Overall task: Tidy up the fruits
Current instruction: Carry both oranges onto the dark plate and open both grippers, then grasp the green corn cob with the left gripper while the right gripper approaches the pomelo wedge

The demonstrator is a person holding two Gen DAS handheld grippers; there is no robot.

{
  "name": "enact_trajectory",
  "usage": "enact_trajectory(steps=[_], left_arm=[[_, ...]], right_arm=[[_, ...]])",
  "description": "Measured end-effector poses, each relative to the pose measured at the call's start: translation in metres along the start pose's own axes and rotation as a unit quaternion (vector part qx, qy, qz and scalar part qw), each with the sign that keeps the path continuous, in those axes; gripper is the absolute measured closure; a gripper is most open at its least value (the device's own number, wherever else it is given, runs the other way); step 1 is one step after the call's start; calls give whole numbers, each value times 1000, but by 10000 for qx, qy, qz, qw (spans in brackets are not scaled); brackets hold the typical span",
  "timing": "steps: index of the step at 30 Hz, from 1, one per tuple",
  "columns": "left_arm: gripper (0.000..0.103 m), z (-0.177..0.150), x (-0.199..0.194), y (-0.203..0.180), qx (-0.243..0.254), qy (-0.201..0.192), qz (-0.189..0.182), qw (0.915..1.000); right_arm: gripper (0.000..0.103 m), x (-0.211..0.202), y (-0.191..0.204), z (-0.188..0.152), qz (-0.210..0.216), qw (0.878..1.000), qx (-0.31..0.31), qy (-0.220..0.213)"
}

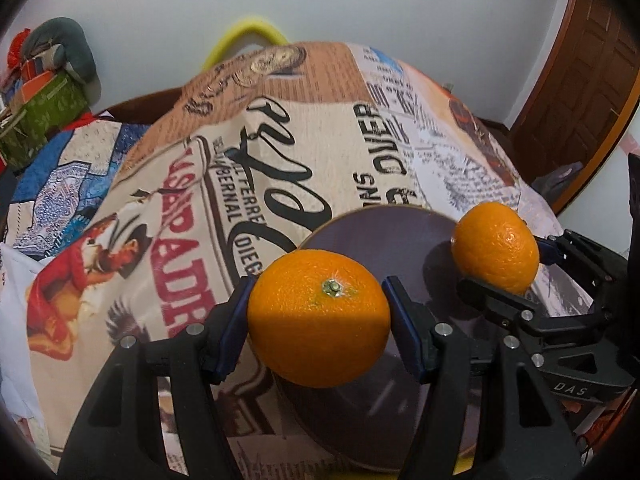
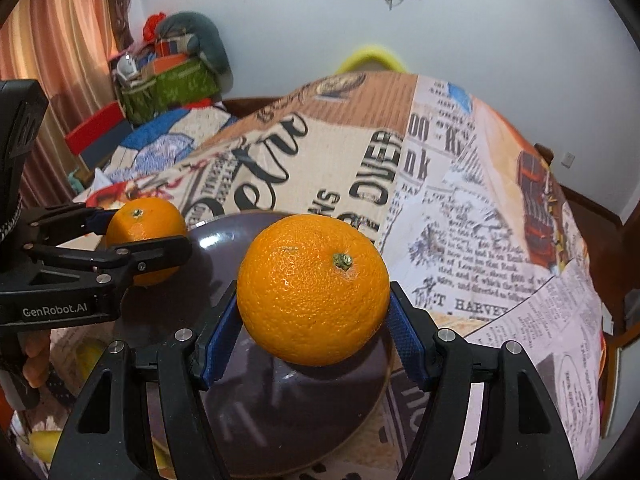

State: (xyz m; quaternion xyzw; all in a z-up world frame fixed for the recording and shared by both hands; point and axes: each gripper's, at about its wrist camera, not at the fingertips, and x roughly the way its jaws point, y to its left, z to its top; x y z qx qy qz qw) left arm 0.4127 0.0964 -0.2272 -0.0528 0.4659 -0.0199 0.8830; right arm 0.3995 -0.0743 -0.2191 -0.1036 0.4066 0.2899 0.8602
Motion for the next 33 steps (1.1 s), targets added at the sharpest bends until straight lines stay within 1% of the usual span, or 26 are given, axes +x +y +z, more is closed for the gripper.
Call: enact_trajectory(steps=[6,9,12,18,22,33], left_arm=[[39,0,13,-4,67,192,-35,9998],[39,0,15,-5,116,206,12,9997],[39,2,11,-5,94,144,-83,9998],[38,5,-5,-5,60,6,-63,10000],[38,2,-22,-6,95,-141,32,9999],[38,-21,-88,-17,325,-538,238,9977]], right_arm=[[37,11,1,-1,50,9997,-80,236],[37,15,3,-3,65,9994,-152,305],[37,17,3,-4,76,9993,-156,326],[36,15,4,-6,84,9993,-135,329],[30,1,9,-8,109,9995,-186,225],[29,-61,25,-16,75,9996,-155,-219]])
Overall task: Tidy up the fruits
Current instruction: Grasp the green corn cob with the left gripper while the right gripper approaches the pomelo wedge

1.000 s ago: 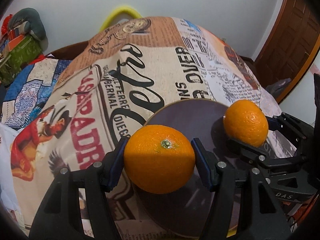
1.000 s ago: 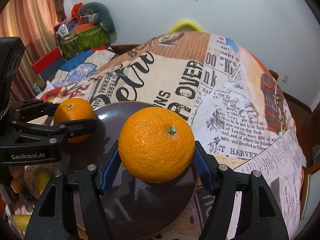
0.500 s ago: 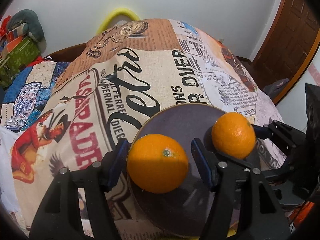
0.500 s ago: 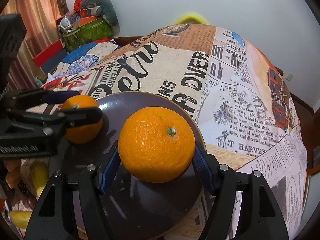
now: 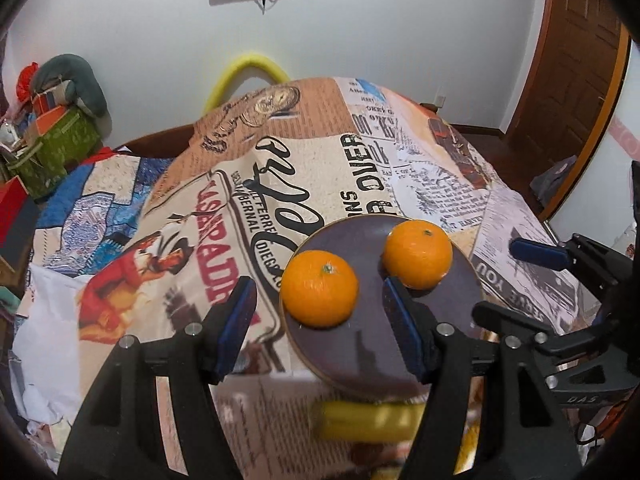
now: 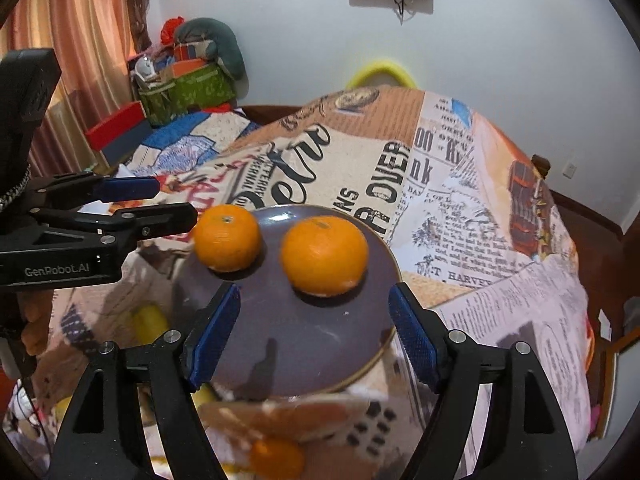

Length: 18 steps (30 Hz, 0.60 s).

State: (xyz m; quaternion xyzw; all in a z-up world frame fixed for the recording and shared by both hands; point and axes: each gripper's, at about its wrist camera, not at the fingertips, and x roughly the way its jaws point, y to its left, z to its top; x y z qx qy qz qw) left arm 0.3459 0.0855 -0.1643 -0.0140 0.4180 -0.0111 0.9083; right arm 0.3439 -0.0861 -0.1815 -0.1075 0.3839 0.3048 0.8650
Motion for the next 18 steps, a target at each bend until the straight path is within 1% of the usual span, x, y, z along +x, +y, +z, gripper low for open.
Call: enact_trajectory(steps=[3,6,9,12,18], left_arm=[[38,-7,-20,1,-36,-59,7,10000],[38,-17,-42,1,-7,-123,101,9999],[38,-26,-60,2,-1,-154,155,9998],[38,-38,-79,5,-33,-184,173,9997],[37,-77,-102,4,23,-47,186,9998]], right_arm=[[29,-19,8,-5,-3,9999,13,-113],[28,-37,15,-9,-53,9997,19,-228],[25,-55,23,-16,-77,9994,21,-347],[24,-71,31,-24,-127,9989,14,-455],[24,-94,49,-47,-124,9983,93,-561]])
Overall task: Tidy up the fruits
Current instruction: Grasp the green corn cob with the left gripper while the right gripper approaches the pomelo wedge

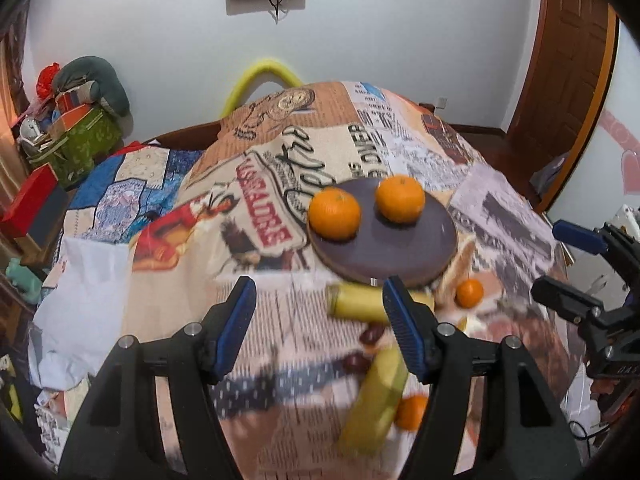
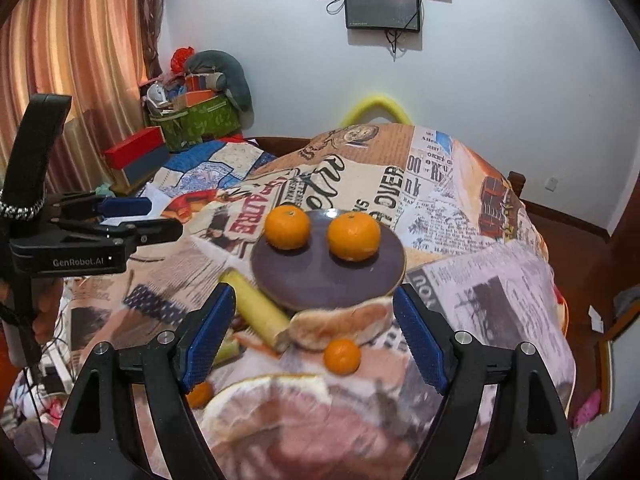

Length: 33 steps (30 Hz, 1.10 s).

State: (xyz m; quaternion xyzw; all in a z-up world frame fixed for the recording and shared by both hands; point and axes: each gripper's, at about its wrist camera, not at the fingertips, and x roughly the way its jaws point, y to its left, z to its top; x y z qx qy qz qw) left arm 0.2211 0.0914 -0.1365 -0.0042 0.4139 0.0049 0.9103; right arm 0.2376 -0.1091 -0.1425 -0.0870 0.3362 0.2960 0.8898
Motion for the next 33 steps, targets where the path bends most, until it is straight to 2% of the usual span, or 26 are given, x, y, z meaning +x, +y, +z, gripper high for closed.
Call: enact_trajectory(steps=[8,11,17,23,28,30,33], left_arm=[[37,-50,-4,-7,-9,288,-148,9995],[37,-67,3,-11,19,434,-197,9989],[38,-93,18,-14,-42,708,-361,9968],[38,-110,31,-13,-108,843,-505,9951],[46,-115,40,-17,-80,838,-594,9947],[57,-114,41,-20,-44,804,-640,9947],[59,-113,41,-25,-17,787,-642,9948]], right_arm=[[24,-7,17,-36,-58,9998,-37,209],[19,-3,21,-50,-86,9994,-5,338],[18,20,34,-82,78,9961,-44,880],[18,41,46,-96,164,9931,-74,1160],[18,54,52,-101,92,9917,-127,1279],[18,54,53,-100,23,9925,-171,1213],[19,53,50,-100,-16,9927,-167,1194]])
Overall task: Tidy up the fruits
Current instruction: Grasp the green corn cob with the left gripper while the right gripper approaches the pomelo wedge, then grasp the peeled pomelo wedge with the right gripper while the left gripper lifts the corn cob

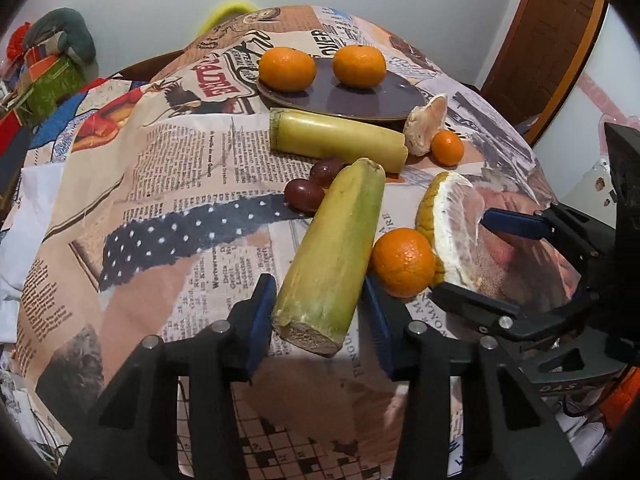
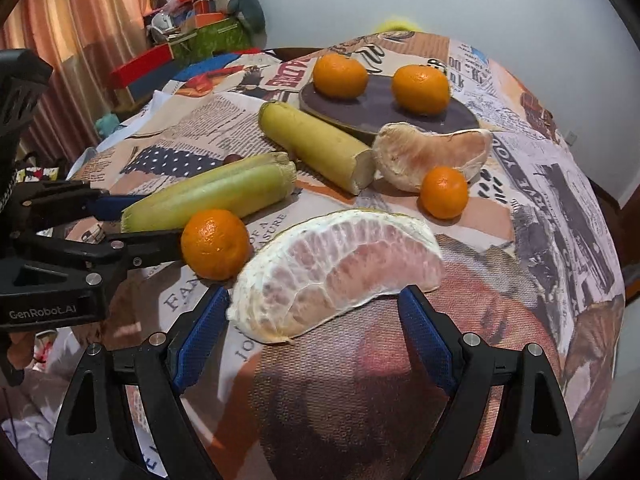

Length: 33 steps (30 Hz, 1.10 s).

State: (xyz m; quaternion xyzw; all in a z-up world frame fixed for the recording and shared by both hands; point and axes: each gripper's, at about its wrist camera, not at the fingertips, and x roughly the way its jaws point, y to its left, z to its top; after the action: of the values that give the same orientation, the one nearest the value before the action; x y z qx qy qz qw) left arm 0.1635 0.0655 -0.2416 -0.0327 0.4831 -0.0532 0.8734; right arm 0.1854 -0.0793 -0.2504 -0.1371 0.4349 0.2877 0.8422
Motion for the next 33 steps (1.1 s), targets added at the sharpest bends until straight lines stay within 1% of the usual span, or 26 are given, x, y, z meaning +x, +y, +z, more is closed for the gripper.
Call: enact_trajectory(steps=[3,7,15,19,22,25,30,33], left_arm=[[60,0,-1,-2,25,-17,8,10000],[63,-5,-5,-1,-25,8,-91,10000],[67,-21,-19,-6,5,74,-88,9999],[67,-20,-18,-7,-23,184,-56,9998],[67,-14,-16,-8,-53,221,-3,9997],[67,-8,-12,-12,46,218,93,9997],[65,2,-2,-13,80,227,107,9997],[65,8,2,-15,88,240,109,9996]], right_arm=[[20,-4,-6,-4,48,10000,12,-4],[25,-16,-18,-15,33,10000,79,-24],[26,-38,-53,-33,-104,9988,477,-74],[26,-42,-63,-36,-122,9979,640,-52],[26,-45,-61,-34,14,9974,718,-94],[26,-46,-55,-30,213,9971,710,-155],[26,-31,-44,-20,255,9978,603,-141],[29,-19,-43,-14,285,9975,635,-71]])
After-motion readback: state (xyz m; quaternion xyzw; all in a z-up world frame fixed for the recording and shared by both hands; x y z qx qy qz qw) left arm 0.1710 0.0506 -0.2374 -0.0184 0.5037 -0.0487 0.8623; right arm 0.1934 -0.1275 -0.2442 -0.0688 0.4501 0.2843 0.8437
